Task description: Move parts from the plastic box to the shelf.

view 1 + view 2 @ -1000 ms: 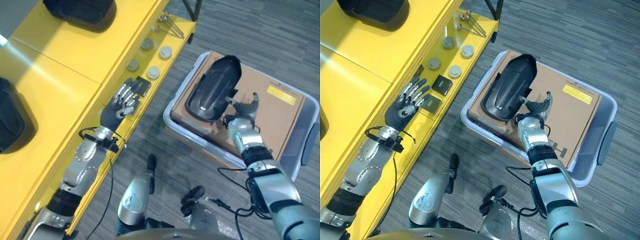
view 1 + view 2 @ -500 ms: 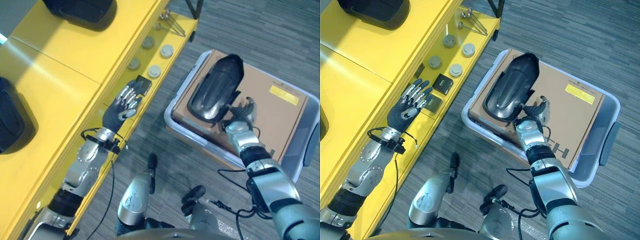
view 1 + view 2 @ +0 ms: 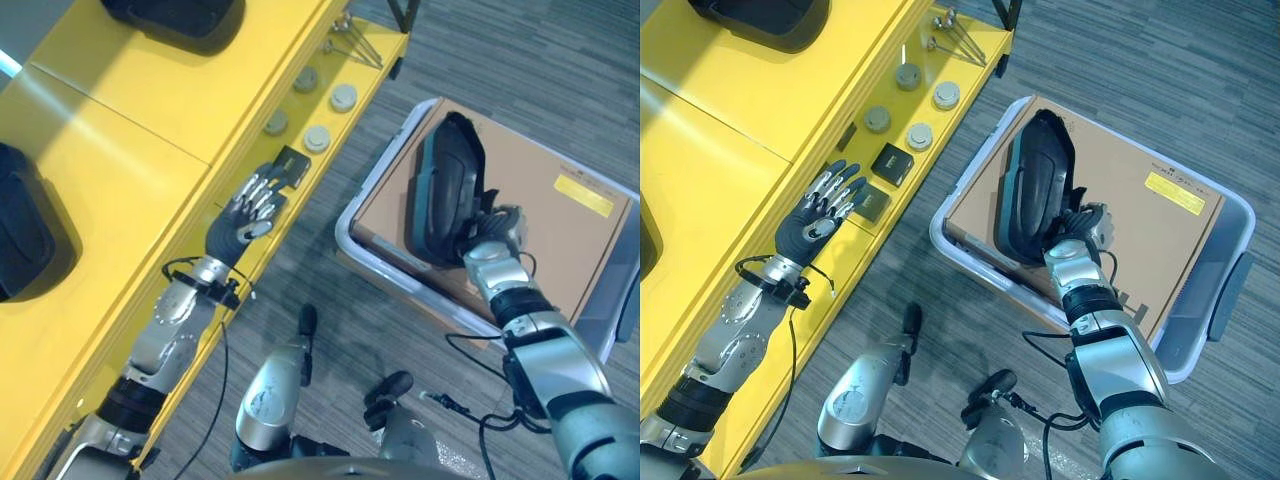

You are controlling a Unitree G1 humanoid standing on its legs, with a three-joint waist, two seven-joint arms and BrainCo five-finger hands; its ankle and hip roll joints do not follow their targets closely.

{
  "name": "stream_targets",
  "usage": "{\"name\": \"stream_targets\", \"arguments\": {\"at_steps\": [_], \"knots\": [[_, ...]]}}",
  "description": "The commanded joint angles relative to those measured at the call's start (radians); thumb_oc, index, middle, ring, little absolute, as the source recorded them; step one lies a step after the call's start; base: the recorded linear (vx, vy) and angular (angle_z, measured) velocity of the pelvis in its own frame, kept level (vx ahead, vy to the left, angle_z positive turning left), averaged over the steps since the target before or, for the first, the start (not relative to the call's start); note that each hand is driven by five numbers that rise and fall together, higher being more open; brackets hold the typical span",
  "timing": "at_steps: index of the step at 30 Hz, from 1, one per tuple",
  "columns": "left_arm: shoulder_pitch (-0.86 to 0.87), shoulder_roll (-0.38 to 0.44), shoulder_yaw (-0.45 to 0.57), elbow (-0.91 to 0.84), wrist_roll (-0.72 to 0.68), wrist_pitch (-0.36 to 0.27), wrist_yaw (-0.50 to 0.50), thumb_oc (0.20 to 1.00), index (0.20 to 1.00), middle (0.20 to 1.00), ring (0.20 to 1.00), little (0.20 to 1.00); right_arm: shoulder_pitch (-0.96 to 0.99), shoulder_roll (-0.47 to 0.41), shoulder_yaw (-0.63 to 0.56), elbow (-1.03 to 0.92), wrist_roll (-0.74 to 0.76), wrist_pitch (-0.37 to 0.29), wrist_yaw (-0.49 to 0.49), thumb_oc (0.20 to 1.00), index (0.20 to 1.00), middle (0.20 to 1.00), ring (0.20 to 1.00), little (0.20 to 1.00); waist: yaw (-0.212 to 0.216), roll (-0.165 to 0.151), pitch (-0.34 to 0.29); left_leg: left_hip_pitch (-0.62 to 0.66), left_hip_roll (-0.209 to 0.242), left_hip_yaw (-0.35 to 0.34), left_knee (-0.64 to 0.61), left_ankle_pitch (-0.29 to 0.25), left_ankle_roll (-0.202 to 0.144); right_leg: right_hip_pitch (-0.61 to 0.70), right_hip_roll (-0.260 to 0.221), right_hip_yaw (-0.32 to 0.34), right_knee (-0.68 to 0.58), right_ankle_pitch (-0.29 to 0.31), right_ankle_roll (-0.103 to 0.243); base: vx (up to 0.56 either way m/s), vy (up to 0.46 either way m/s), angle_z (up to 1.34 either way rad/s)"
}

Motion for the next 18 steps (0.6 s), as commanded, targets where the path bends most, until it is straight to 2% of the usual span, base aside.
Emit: {"name": "stream_targets", "arguments": {"at_steps": [1,3,5,8,9,11,14,18], "knots": [[-0.020,-0.008,0.007,-0.088,0.003,-0.068,-0.038,1.000,1.000,1.000,1.000,1.000,-0.018,-0.045,0.032,-0.066,0.028,-0.067,-0.059,0.200,0.200,0.200,0.200,0.200,0.014,-0.002,0.028,-0.012,0.009,-0.068,0.022,-0.065,-0.054,-0.017,-0.055,0.065,0.031,-0.019,0.061,0.00,0.000,0.00],[-0.010,-0.006,0.007,-0.096,-0.006,-0.073,-0.048,1.000,1.000,1.000,1.000,1.000,-0.001,-0.052,0.007,-0.118,0.068,-0.120,-0.090,0.200,0.200,0.200,0.200,0.200,0.007,-0.002,0.021,0.002,0.011,-0.066,0.015,-0.068,-0.053,-0.010,-0.054,0.065,0.027,-0.020,0.062,0.00,0.000,0.00],[0.000,-0.004,0.011,-0.108,-0.015,-0.066,-0.055,1.000,1.000,1.000,1.000,1.000,0.018,-0.056,-0.013,-0.165,0.078,-0.141,-0.103,0.200,0.200,0.200,0.200,0.200,0.003,-0.003,0.016,0.014,0.012,-0.064,0.010,-0.070,-0.053,-0.003,-0.053,0.065,0.025,-0.021,0.063,0.00,0.000,0.00],[0.024,-0.005,0.025,-0.131,-0.028,-0.038,-0.053,1.000,1.000,1.000,1.000,1.000,0.065,-0.051,-0.057,-0.294,0.085,-0.148,-0.130,0.200,0.200,0.200,0.200,0.200,-0.007,-0.009,-0.002,0.044,0.017,-0.057,-0.004,-0.074,-0.053,0.016,-0.048,0.064,0.018,-0.022,0.065,0.03,-0.026,0.00],[0.039,-0.006,0.034,-0.143,-0.046,-0.005,-0.041,1.000,1.000,1.000,1.000,1.000,0.100,-0.041,-0.085,-0.387,0.094,-0.165,-0.153,0.200,0.200,0.200,0.200,0.200,-0.019,-0.014,-0.019,0.070,0.022,-0.048,-0.017,-0.075,-0.054,0.033,-0.044,0.064,0.009,-0.022,0.068,0.04,-0.041,0.00],[0.045,-0.008,0.038,-0.148,-0.049,0.009,-0.035,1.000,1.000,1.000,1.000,1.000,0.116,-0.035,-0.100,-0.431,0.088,-0.157,-0.158,0.200,0.200,0.200,0.200,0.200,-0.025,-0.017,-0.029,0.081,0.024,-0.043,-0.022,-0.076,-0.054,0.040,-0.041,0.067,0.004,-0.022,0.071,0.05,-0.034,-0.07],[0.056,-0.014,0.043,-0.163,-0.048,0.075,-0.018,1.000,1.000,1.000,1.000,1.000,0.179,-0.008,-0.139,-0.585,0.053,-0.148,-0.171,0.200,0.200,0.200,0.200,0.200,-0.054,-0.028,-0.080,0.141,0.038,-0.013,-0.047,-0.080,-0.058,0.078,-0.028,0.074,-0.021,-0.019,0.082,0.07,-0.036,-0.08],[0.039,-0.031,0.025,-0.153,-0.048,0.143,0.025,1.000,1.000,1.000,1.000,1.000,0.221,0.024,-0.144,-0.658,0.048,-0.142,-0.157,0.200,0.200,0.200,0.200,0.200,-0.088,-0.039,-0.141,0.204,0.056,0.024,-0.074,-0.082,-0.063,0.118,-0.012,0.086,-0.054,-0.014,0.088,0.07,-0.041,-0.21]]}}
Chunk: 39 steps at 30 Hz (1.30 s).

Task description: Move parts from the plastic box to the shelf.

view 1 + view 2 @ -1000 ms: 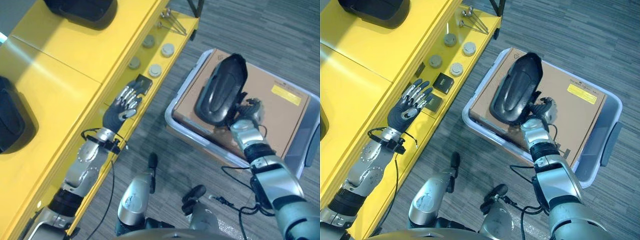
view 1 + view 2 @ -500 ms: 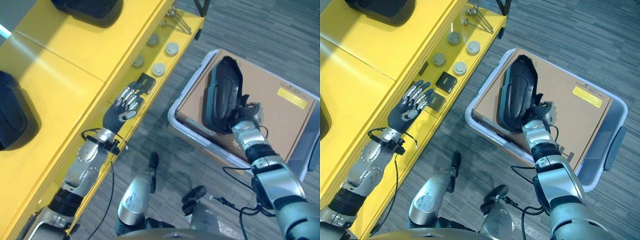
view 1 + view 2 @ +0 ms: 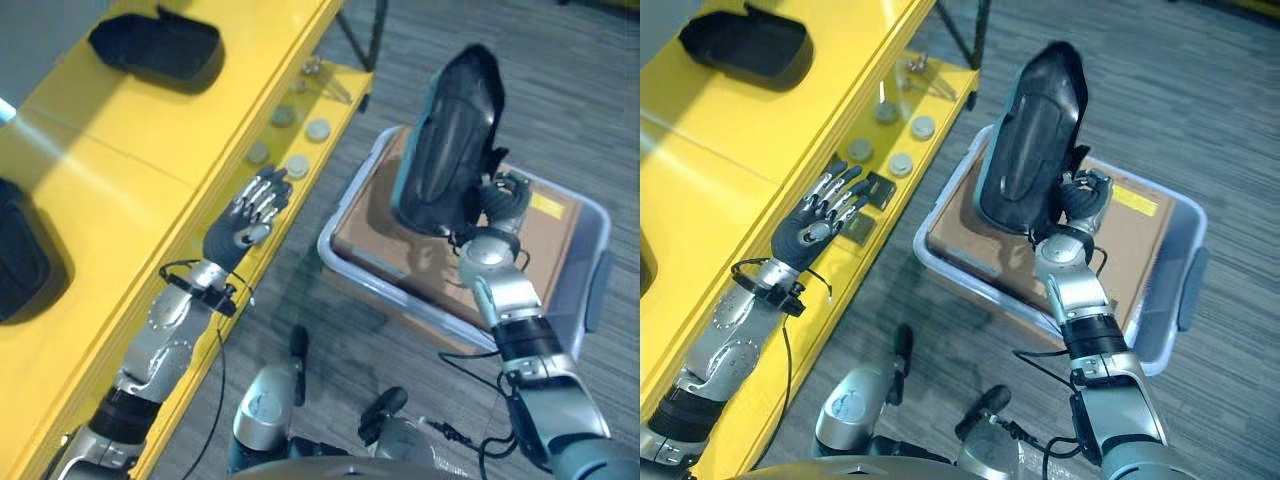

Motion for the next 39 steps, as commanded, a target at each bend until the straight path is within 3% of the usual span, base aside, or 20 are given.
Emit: {"name": "stream_targets", "arguments": {"at_steps": [1,4,7,12,15,22,29,34,39], "knots": [[-0.009,-0.035,-0.021,-0.026,-0.025,0.051,0.046,1.000,1.000,1.000,1.000,1.000,-0.011,-0.027,0.002,-0.023,-0.035,-0.063,-0.022,0.200,0.200,0.200,0.200,0.200,-0.013,-0.017,-0.141,0.028,0.061,-0.007,-0.008,-0.081,-0.062,-0.030,-0.025,0.057,0.007,-0.033,0.078,0.09,-0.053,-0.14],[-0.045,-0.059,-0.039,0.015,-0.030,0.132,0.153,1.000,1.000,1.000,1.000,1.000,0.009,-0.010,0.014,-0.046,-0.033,-0.055,0.012,0.200,0.200,0.200,0.200,0.200,-0.042,-0.024,-0.190,0.078,0.075,0.024,-0.030,-0.078,-0.067,-0.001,-0.011,0.071,-0.018,-0.029,0.077,0.08,-0.048,-0.29],[-0.086,-0.082,-0.051,0.098,0.017,0.159,0.230,1.000,1.000,1.000,1.000,1.000,0.028,0.001,0.025,-0.068,-0.042,-0.049,0.050,0.200,0.200,0.200,0.200,0.200,-0.071,-0.029,-0.229,0.117,0.087,0.051,-0.050,-0.075,-0.072,0.022,0.002,0.085,-0.040,-0.027,0.074,0.07,-0.056,-0.24],[-0.166,-0.108,-0.039,0.211,0.053,0.122,0.294,1.000,1.000,1.000,1.000,1.000,0.042,0.018,0.058,-0.082,-0.047,-0.042,0.107,0.200,0.200,0.200,0.200,0.200,-0.115,-0.031,-0.269,0.161,0.099,0.089,-0.076,-0.065,-0.081,0.047,0.016,0.105,-0.073,-0.022,0.071,0.04,-0.044,-0.26],[-0.216,-0.114,-0.034,0.268,0.019,0.139,0.321,1.000,1.000,1.000,1.000,1.000,0.049,0.034,0.078,-0.066,-0.043,-0.061,0.132,0.200,0.200,0.200,0.200,0.200,-0.135,-0.030,-0.285,0.176,0.104,0.109,-0.081,-0.062,-0.086,0.055,0.021,0.110,-0.083,-0.020,0.071,0.02,-0.027,-0.19],[-0.319,-0.185,-0.067,0.406,-0.039,0.203,0.328,1.000,1.000,1.000,1.000,1.000,0.040,0.073,0.133,-0.044,-0.043,-0.089,0.229,0.200,0.200,0.200,0.200,0.200,-0.177,-0.034,-0.309,0.189,0.112,0.145,-0.074,-0.062,-0.095,0.062,0.027,0.121,-0.097,-0.015,0.068,0.02,-0.023,-0.16],[-0.358,-0.256,-0.124,0.445,-0.058,0.250,0.326,1.000,1.000,1.000,1.000,1.000,0.005,0.113,0.213,-0.025,-0.070,-0.076,0.278,0.200,0.200,0.200,0.200,0.200,-0.189,-0.037,-0.315,0.190,0.114,0.152,-0.059,-0.067,-0.095,0.064,0.032,0.129,-0.097,-0.015,0.062,0.01,-0.005,-0.02],[-0.358,-0.315,-0.184,0.449,-0.059,0.224,0.333,1.000,1.000,1.000,1.000,1.000,-0.013,0.134,0.268,-0.005,-0.088,-0.065,0.303,0.200,0.200,0.200,0.200,0.200,-0.193,-0.040,-0.316,0.188,0.115,0.151,-0.048,-0.071,-0.097,0.065,0.033,0.132,-0.097,-0.014,0.061,0.00,0.000,0.00],[-0.363,-0.322,-0.198,0.433,-0.033,0.227,0.323,1.000,1.000,1.000,1.000,1.000,-0.020,0.150,0.299,0.022,-0.090,-0.065,0.313,0.200,0.200,0.200,0.200,0.200,-0.191,-0.039,-0.317,0.190,0.116,0.152,-0.048,-0.073,-0.097,0.069,0.032,0.127,-0.098,-0.013,0.060,0.01,0.007,-0.04]]}}
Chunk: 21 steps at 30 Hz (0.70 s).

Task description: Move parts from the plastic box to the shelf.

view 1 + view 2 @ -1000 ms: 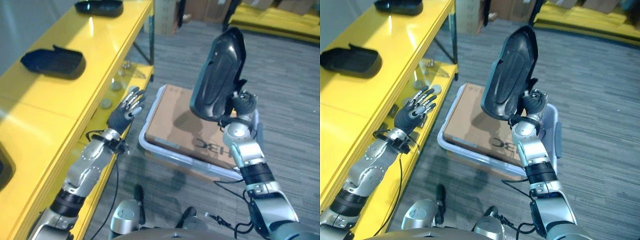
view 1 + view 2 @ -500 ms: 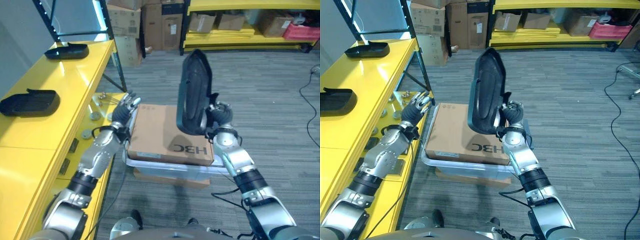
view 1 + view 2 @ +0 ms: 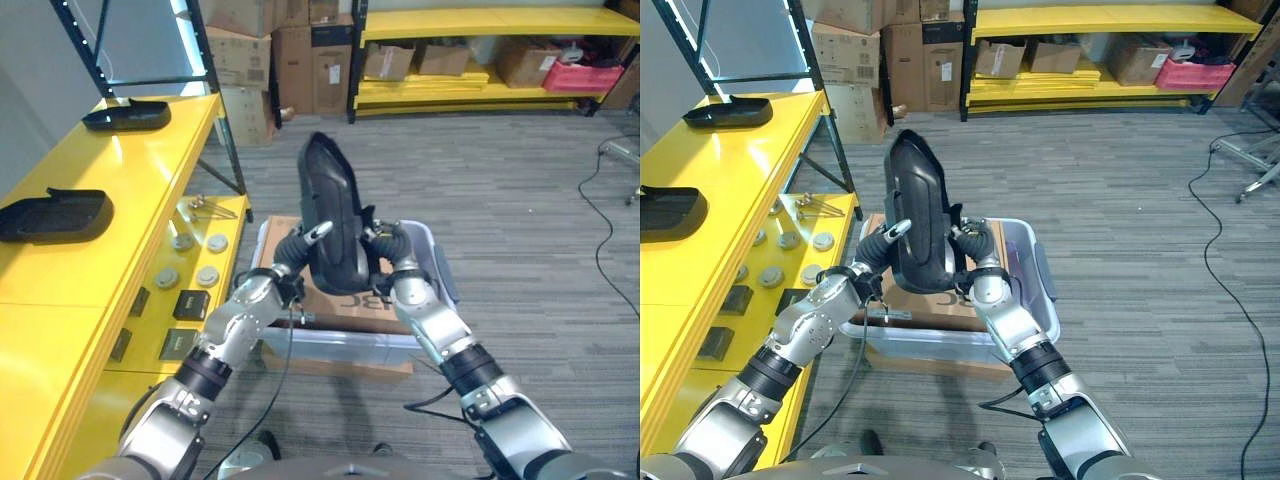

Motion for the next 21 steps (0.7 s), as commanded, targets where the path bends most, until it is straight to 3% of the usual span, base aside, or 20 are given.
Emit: {"name": "stream_targets", "arguments": {"at_steps": [1,10,11,12,13,14,16,17,18,19,20,21], "knots": [[-0.126,-0.038,-0.036,0.024,0.015,-0.052,-0.006,1.000,1.000,1.000,1.000,1.000,-0.115,0.007,-0.004,0.026,-0.028,-0.073,0.015,0.200,0.200,0.200,0.200,0.200,0.037,0.007,-0.037,0.028,0.059,-0.013,0.020,-0.067,-0.058,0.002,-0.041,-0.030,0.022,-0.066,0.086,0.02,0.004,-0.03],[-0.134,-0.015,-0.049,0.005,0.142,-0.053,-0.027,1.000,1.000,1.000,1.000,1.000,-0.118,0.006,-0.004,0.029,-0.021,-0.063,0.021,0.200,0.200,0.200,0.200,0.200,0.040,0.008,-0.042,0.030,0.053,-0.024,0.024,-0.072,-0.054,0.001,-0.043,-0.029,0.036,-0.075,0.085,0.00,0.000,0.00],[-0.134,-0.008,-0.048,-0.001,0.158,-0.034,-0.038,0.649,0.649,0.649,0.649,0.649,-0.116,0.004,-0.003,0.030,-0.018,-0.065,0.018,0.200,0.200,0.200,0.200,0.200,0.040,0.008,-0.044,0.032,0.052,-0.025,0.023,-0.072,-0.054,0.002,-0.043,-0.028,0.037,-0.077,0.085,0.00,0.000,0.00],[-0.135,-0.004,-0.050,-0.002,0.159,-0.029,-0.039,0.498,0.498,0.498,0.498,0.498,-0.115,0.004,-0.004,0.031,-0.017,-0.065,0.018,0.200,0.200,0.200,0.200,0.200,0.040,0.009,-0.044,0.032,0.052,-0.025,0.024,-0.073,-0.054,0.003,-0.043,-0.028,0.037,-0.077,0.085,0.00,0.000,0.00],[-0.137,0.000,-0.054,-0.003,0.161,-0.018,-0.041,0.426,0.426,0.426,0.426,0.426,-0.115,0.005,-0.005,0.032,-0.016,-0.065,0.019,0.200,0.200,0.200,0.200,0.200,0.040,0.009,-0.044,0.032,0.051,-0.026,0.024,-0.073,-0.054,0.003,-0.042,-0.027,0.039,-0.078,0.085,0.00,0.000,0.00],[-0.137,0.001,-0.055,-0.003,0.162,-0.015,-0.042,0.429,0.429,0.429,0.429,0.429,-0.116,0.005,-0.005,0.033,-0.015,-0.065,0.019,0.200,0.200,0.200,0.200,0.200,0.040,0.009,-0.044,0.033,0.051,-0.026,0.024,-0.073,-0.054,0.003,-0.042,-0.027,0.039,-0.078,0.085,0.00,0.000,0.00],[-0.138,0.003,-0.058,0.001,0.169,0.001,-0.052,0.545,0.545,0.545,0.545,0.545,-0.118,0.005,-0.004,0.036,-0.015,-0.067,0.019,0.200,0.200,0.200,0.200,0.200,0.040,0.009,-0.045,0.034,0.051,-0.026,0.023,-0.074,-0.053,0.004,-0.043,-0.026,0.040,-0.079,0.085,0.00,0.000,0.00],[-0.139,0.008,-0.064,0.006,0.181,0.016,-0.068,1.000,1.000,1.000,1.000,1.000,-0.118,0.003,-0.005,0.036,-0.011,-0.069,0.018,0.200,0.200,0.200,0.200,0.200,0.040,0.010,-0.046,0.035,0.050,-0.027,0.023,-0.074,-0.053,0.004,-0.043,-0.026,0.040,-0.078,0.086,0.00,0.000,0.00],[-0.138,0.011,-0.071,0.007,0.194,0.024,-0.089,1.000,1.000,1.000,1.000,1.000,-0.117,0.003,-0.007,0.033,-0.010,-0.069,0.018,0.200,0.200,0.200,0.200,0.200,0.039,0.011,-0.046,0.035,0.049,-0.028,0.022,-0.074,-0.052,0.004,-0.044,-0.025,0.040,-0.078,0.086,0.00,0.000,0.00],[-0.138,0.011,-0.076,0.008,0.203,0.029,-0.101,0.944,0.944,0.944,0.944,0.944,-0.117,0.003,-0.008,0.033,-0.007,-0.070,0.016,0.200,0.200,0.200,0.200,0.200,0.039,0.011,-0.046,0.036,0.049,-0.028,0.021,-0.074,-0.051,0.003,-0.044,-0.025,0.040,-0.078,0.086,0.00,0.000,0.00],[-0.141,0.008,-0.097,0.012,0.201,0.062,-0.129,1.000,1.000,1.000,1.000,1.000,-0.120,0.008,-0.008,0.038,-0.007,-0.071,0.011,0.200,0.200,0.200,0.200,0.200,0.037,0.012,-0.046,0.038,0.048,-0.027,0.019,-0.074,-0.050,0.003,-0.044,-0.025,0.041,-0.077,0.087,0.00,0.000,0.00],[-0.141,0.007,-0.098,0.013,0.200,0.064,-0.130,1.000,1.000,1.000,1.000,1.000,-0.121,0.008,-0.008,0.038,-0.007,-0.071,0.011,0.200,0.200,0.200,0.200,0.200,0.037,0.012,-0.046,0.038,0.048,-0.027,0.019,-0.073,-0.050,0.003,-0.044,-0.024,0.041,-0.077,0.087,0.00,0.000,0.00]]}}
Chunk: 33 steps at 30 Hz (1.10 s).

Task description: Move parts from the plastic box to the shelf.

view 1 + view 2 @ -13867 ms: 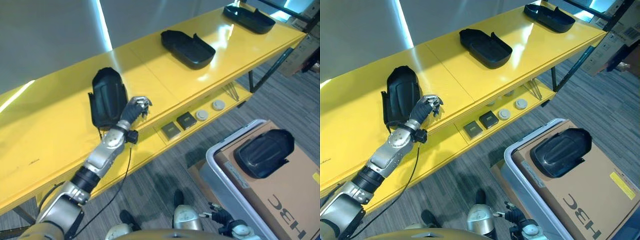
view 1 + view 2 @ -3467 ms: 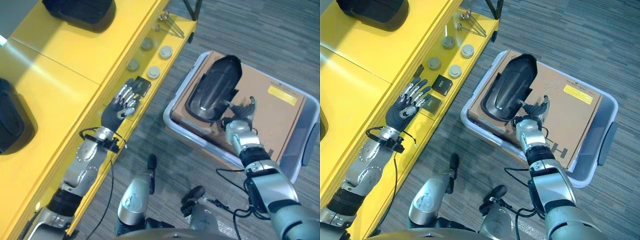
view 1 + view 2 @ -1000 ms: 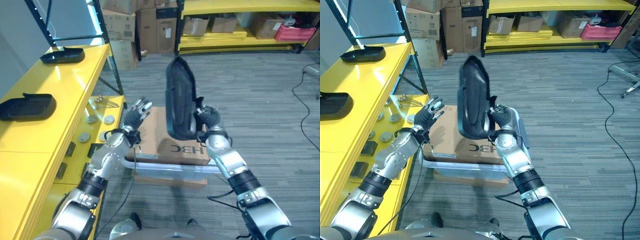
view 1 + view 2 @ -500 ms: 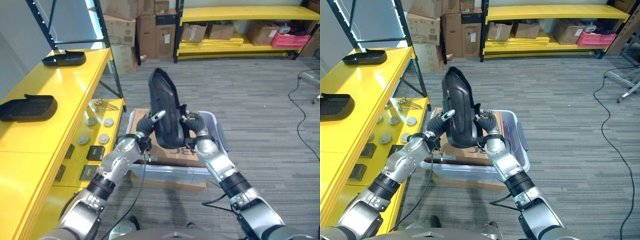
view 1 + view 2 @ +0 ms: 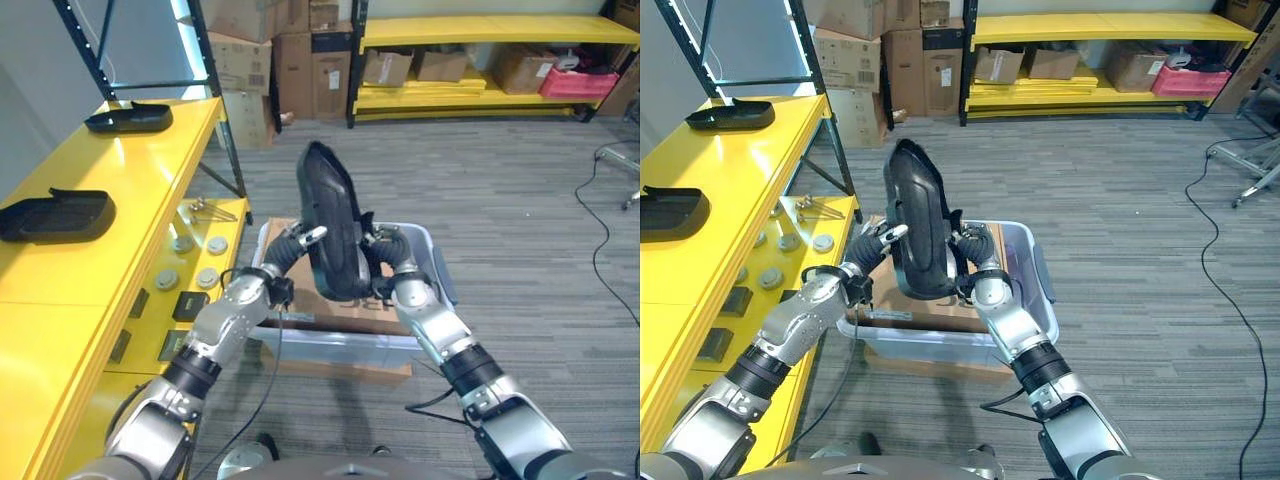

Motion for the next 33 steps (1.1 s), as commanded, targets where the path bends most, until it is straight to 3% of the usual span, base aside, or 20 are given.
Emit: {"name": "stream_targets", "arguments": {"at_steps": [1,6,19,20,21,33], "knots": [[-0.141,-0.056,-0.096,0.028,0.010,0.018,-0.069,1.000,1.000,1.000,1.000,1.000,-0.123,0.014,-0.008,0.003,0.003,-0.070,-0.017,0.200,0.200,0.200,0.200,0.200,0.030,0.018,-0.043,0.031,0.047,-0.029,0.018,-0.072,-0.050,-0.001,-0.042,-0.027,0.038,-0.077,0.088,0.00,0.000,0.00],[-0.143,-0.086,-0.164,0.039,-0.030,0.049,-0.063,1.000,1.000,1.000,1.000,1.000,-0.132,0.018,0.001,0.003,0.002,-0.066,-0.012,0.200,0.200,0.200,0.200,0.200,0.016,0.017,-0.045,0.034,0.047,-0.022,0.012,-0.072,-0.049,-0.007,-0.042,-0.017,0.037,-0.074,0.090,0.00,0.000,-0.01],[-0.158,-0.118,-0.198,0.065,-0.011,-0.005,-0.022,1.000,1.000,1.000,1.000,1.000,-0.153,0.030,0.025,-0.016,0.011,-0.032,-0.017,0.200,0.200,0.200,0.200,0.200,0.000,0.015,-0.043,0.044,0.052,-0.001,-0.001,-0.066,-0.052,-0.007,-0.041,-0.016,0.029,-0.067,0.091,-0.01,-0.001,-0.05],[-0.158,-0.121,-0.199,0.069,-0.009,-0.016,-0.024,0.636,0.636,0.636,0.636,0.636,-0.155,0.030,0.025,-0.016,0.012,-0.033,-0.015,0.200,0.200,0.200,0.200,0.200,-0.001,0.014,-0.043,0.044,0.052,0.000,-0.001,-0.066,-0.052,-0.007,-0.041,-0.016,0.029,-0.067,0.091,0.00,0.000,0.00],[-0.158,-0.123,-0.200,0.070,-0.015,-0.029,-0.018,0.200,0.200,0.200,0.200,0.200,-0.155,0.030,0.024,-0.016,0.013,-0.034,-0.013,0.200,0.200,0.200,0.200,0.200,-0.002,0.014,-0.043,0.044,0.052,0.000,-0.001,-0.065,-0.052,-0.007,-0.041,-0.016,0.029,-0.067,0.092,0.00,0.000,0.00],[-0.176,-0.104,-0.180,0.018,0.045,-0.054,-0.006,0.200,0.200,0.200,0.200,0.200,-0.154,0.039,0.023,-0.014,0.029,-0.027,-0.025,0.200,0.200,0.200,0.200,0.200,0.001,0.012,-0.051,0.050,0.049,-0.005,-0.011,-0.063,-0.051,-0.003,-0.038,-0.015,0.026,-0.068,0.091,0.00,-0.001,-0.02]]}}
